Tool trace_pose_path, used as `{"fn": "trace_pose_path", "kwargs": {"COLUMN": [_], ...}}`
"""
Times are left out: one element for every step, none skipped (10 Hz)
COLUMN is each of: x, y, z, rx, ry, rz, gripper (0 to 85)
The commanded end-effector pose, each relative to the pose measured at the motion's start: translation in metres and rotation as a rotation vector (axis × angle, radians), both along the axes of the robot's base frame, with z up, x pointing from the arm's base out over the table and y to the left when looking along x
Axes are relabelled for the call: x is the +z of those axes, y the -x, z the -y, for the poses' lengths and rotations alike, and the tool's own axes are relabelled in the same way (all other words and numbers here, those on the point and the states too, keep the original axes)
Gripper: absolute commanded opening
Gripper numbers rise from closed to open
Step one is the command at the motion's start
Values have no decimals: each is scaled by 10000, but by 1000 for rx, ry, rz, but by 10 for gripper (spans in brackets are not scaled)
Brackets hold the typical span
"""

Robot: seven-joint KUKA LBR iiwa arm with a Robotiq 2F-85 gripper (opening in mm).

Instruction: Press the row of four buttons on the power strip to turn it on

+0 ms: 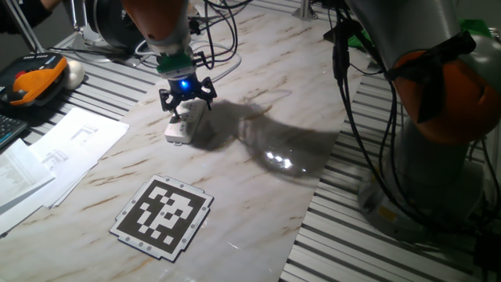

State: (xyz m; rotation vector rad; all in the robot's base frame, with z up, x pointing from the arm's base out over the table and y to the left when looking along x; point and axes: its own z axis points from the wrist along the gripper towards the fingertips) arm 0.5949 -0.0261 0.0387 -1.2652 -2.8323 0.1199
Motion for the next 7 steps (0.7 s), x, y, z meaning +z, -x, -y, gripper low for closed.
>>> {"fn": "trace_pose_path", "kwargs": {"x": [211,296,308,304,280,232,194], "y": [-89,-124,-124,-128,-141,-155,-174], "z": [65,133,167,170,188,248,296], "rx": [1,7,10,9,5,15,22], "ry": [-8,-1,5,12,24,27,17], "rz": [-6,-11,-5,0,9,18,19], "gripper": [850,850,850,850,850,850,850]}}
